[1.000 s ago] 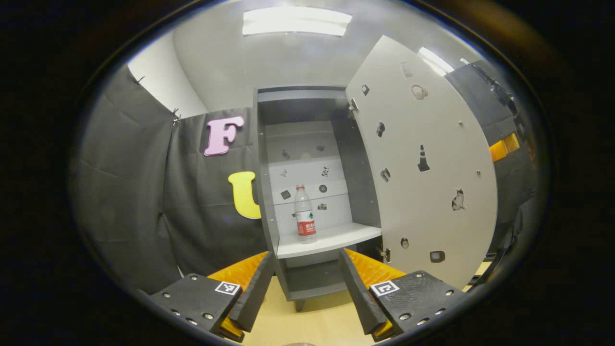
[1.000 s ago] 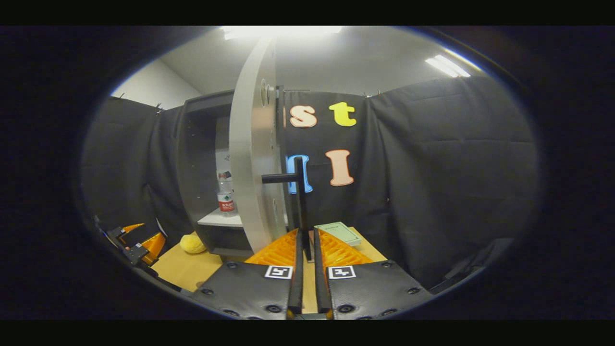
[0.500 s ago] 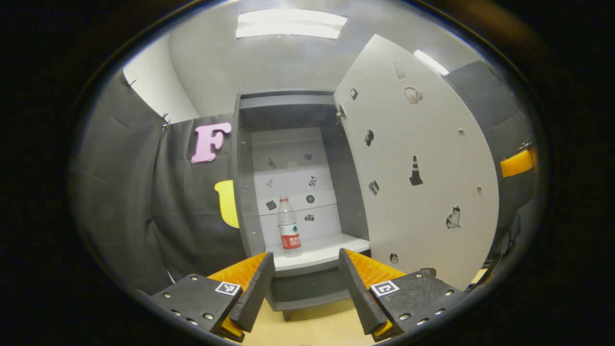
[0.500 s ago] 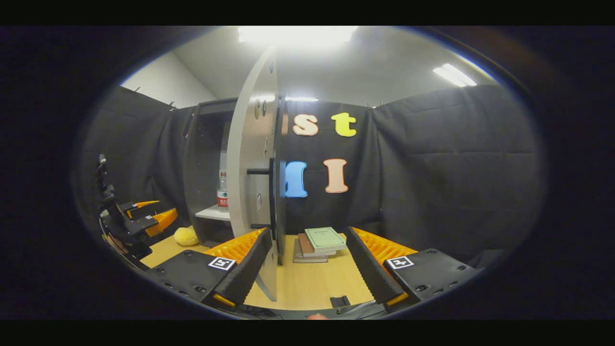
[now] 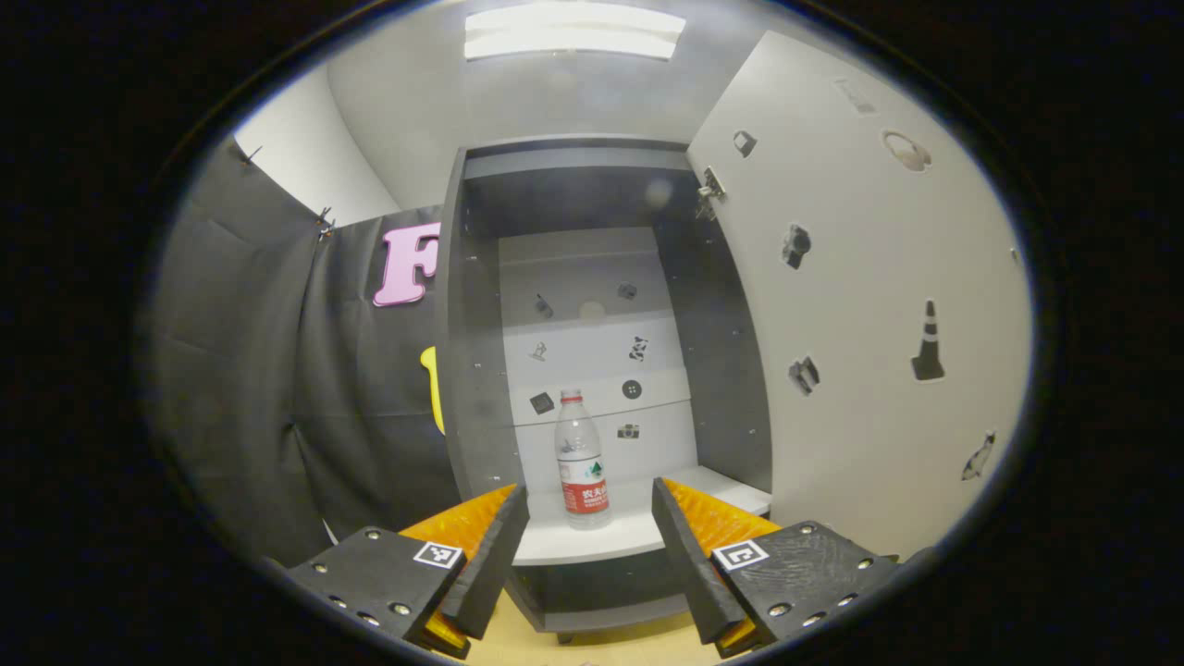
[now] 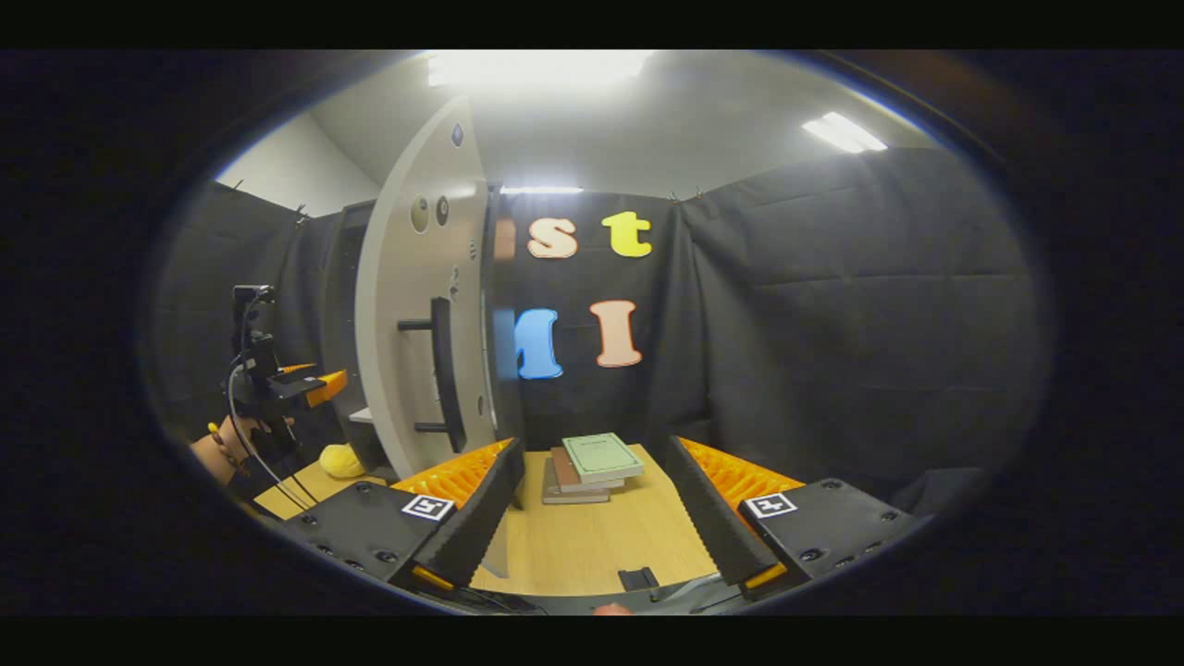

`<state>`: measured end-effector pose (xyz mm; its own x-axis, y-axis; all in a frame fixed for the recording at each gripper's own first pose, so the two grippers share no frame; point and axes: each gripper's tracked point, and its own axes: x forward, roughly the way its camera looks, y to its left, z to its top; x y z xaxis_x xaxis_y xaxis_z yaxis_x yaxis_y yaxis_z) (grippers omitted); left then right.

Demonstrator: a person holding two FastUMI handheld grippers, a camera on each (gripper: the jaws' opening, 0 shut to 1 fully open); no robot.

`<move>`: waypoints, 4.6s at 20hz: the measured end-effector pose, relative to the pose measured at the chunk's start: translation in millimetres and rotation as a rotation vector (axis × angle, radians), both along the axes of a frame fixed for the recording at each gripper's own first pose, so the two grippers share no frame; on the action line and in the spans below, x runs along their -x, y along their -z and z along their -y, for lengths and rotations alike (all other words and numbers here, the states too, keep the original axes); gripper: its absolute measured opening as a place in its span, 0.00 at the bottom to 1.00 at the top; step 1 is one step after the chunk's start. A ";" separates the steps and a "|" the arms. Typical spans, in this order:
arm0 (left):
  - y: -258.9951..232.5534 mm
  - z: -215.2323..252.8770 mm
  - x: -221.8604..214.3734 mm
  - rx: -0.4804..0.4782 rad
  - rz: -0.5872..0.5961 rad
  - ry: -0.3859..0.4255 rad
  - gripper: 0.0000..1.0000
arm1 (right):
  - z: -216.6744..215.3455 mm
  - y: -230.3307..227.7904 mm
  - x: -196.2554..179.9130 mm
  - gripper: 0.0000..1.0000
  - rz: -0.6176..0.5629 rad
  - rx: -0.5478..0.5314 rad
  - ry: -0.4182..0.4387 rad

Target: Open the cabinet door with the right hand, grasp the bottle in the cabinet with the left hand and place it on the coaster, then close the cabinet door with the right hand.

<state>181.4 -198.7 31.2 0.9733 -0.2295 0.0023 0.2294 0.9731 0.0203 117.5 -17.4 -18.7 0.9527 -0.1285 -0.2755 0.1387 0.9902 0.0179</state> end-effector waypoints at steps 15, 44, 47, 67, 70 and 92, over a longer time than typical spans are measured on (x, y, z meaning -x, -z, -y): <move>61.0 31.2 -159.0 0.027 -0.050 -0.075 0.80 | 29.4 -4.6 -29.1 0.98 0.010 0.098 0.191; 22.6 -10.9 -85.9 0.089 0.015 -0.078 0.70 | 34.0 6.2 -26.5 0.93 0.022 0.033 0.116; 25.9 -34.0 -50.2 0.079 0.004 -0.103 0.70 | 35.1 11.2 -25.7 0.93 0.021 0.013 0.087; 173.1 -137.2 134.6 0.103 -0.151 -0.198 0.73 | 12.0 47.0 -42.9 0.98 0.024 -0.086 -0.016; 202.5 -136.6 151.4 0.125 -0.187 -0.169 0.70 | 8.5 49.4 -44.2 0.98 0.012 -0.077 -0.016; 363.4 -122.6 199.0 0.123 -0.320 -0.162 0.70 | -15.4 64.7 -41.2 0.98 -0.071 0.004 -0.047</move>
<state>-17.5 -76.0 -332.2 0.9530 -0.0890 -0.2895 0.0478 0.9881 -0.1463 158.8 -2.0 -83.4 0.9357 -0.0851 -0.3424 0.0928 0.9957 0.0060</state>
